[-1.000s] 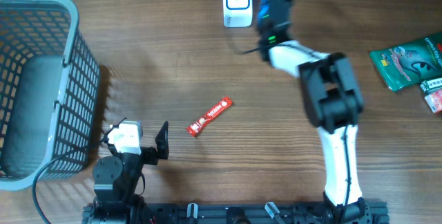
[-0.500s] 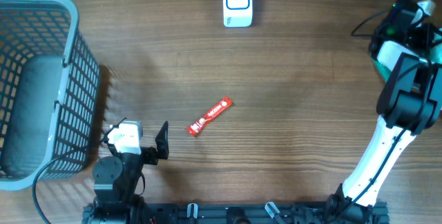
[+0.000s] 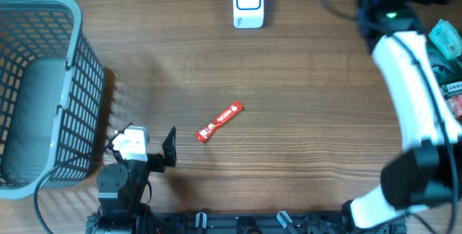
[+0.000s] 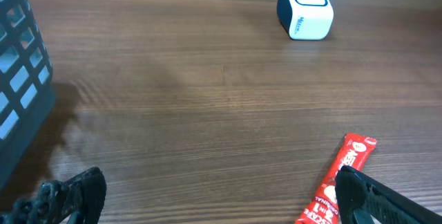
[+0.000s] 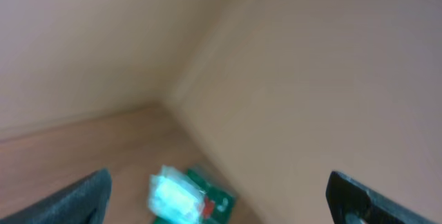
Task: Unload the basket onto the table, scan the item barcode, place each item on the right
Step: 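Carry the wipes pack to the right edge and release it, then lower the right gripper onto the red Nestlé bar and grasp it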
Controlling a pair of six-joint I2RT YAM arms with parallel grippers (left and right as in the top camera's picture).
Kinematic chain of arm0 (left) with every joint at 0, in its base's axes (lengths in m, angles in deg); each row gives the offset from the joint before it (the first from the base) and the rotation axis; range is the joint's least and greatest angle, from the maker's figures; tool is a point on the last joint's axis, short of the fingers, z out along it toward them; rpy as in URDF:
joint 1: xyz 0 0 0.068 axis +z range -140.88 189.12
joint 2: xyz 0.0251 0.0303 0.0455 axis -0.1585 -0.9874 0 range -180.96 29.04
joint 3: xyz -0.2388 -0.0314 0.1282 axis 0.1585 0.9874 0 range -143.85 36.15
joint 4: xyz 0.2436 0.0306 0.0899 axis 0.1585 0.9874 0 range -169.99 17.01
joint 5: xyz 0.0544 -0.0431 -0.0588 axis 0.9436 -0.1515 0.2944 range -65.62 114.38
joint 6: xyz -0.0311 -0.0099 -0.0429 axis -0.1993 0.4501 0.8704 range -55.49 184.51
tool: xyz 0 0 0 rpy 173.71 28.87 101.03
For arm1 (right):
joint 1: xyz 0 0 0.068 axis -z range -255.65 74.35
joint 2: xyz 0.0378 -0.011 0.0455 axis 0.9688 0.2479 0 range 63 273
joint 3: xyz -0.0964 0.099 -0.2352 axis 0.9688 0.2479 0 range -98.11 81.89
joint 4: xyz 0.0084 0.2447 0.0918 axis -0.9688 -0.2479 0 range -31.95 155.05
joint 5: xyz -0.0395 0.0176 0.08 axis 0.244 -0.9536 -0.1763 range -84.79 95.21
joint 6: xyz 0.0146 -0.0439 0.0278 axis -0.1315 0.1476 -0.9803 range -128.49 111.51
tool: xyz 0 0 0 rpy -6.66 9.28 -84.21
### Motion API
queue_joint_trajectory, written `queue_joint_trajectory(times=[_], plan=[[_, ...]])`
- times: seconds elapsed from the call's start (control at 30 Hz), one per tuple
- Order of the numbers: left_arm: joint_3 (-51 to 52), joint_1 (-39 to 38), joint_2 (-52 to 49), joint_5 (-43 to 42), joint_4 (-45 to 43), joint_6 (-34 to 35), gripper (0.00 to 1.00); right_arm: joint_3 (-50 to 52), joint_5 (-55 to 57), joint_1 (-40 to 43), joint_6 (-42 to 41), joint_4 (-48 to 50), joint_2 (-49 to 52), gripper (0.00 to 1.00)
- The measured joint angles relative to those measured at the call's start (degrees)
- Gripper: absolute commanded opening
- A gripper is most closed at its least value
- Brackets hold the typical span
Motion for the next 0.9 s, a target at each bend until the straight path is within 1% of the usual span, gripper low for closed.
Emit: queue_joint_trajectory(times=[0.07,0.13,0.2,0.23,0.27,0.3,0.37,0.4,0.43,0.47,0.5,0.53,0.7,0.73,0.8,0.9], plan=[[0.0,0.0,0.0,0.0,-0.1,0.0,1.00,-0.4,-14.7,-6.8,-6.4,-14.2,-2.9,1.00],[0.0,0.0,0.0,0.0,-0.1,0.0,1.00,0.0,-35.2,-12.1,-10.3,-23.4,-2.7,1.00],[0.0,0.0,0.0,0.0,-0.1,0.0,1.00,1.9,-55.8,-16.5,-12.6,-28.3,-1.4,1.00],[0.0,0.0,0.0,0.0,-0.1,0.0,1.00,2.8,-63.9,-18.7,-14.1,-29.6,-0.5,1.00],[0.0,0.0,0.0,0.0,-0.1,0.0,1.00,3.7,-70.9,-21.2,-17.0,-30.9,0.4,1.00],[0.0,0.0,0.0,0.0,0.0,0.0,1.00,4.8,-75.1,-23.6,-21.8,-32.2,1.1,1.00],[0.0,0.0,0.0,0.0,0.0,0.0,1.00,6.3,-77.9,-26.9,-30.1,-34.3,1.6,1.00],[0.0,0.0,0.0,0.0,-0.1,0.0,1.00,7.1,-78.4,-28.4,-35.3,-34.8,1.7,0.97],[0.0,0.0,0.0,0.0,0.0,0.0,1.00,7.9,-79.2,-30.1,-41.3,-35.1,2.1,0.81],[0.0,0.0,0.0,0.0,0.0,0.0,1.00,8.5,-79.5,-31.3,-44.9,-35.1,2.4,0.68],[0.0,0.0,0.0,0.0,0.0,0.0,1.00,9.1,-79.6,-32.3,-48.3,-34.2,2.5,0.69],[0.0,0.0,0.0,0.0,0.0,0.0,1.00,9.5,-79.2,-32.9,-51.2,-33.3,2.6,0.74],[0.0,0.0,0.0,0.0,0.0,0.0,1.00,11.4,-69.2,-35.8,-75.0,-35.2,3.0,0.73],[0.0,0.0,0.0,0.0,0.0,0.0,1.00,11.9,-66.8,-36.3,-79.9,-35.2,3.5,0.72],[0.0,0.0,0.0,0.0,0.0,0.0,1.00,12.6,-64.0,-36.8,-87.0,-35.0,5.0,0.68],[0.0,0.0,0.0,0.0,0.0,0.0,1.00,13.6,-63.5,-36.9,-93.7,-32.5,8.8,0.59]])
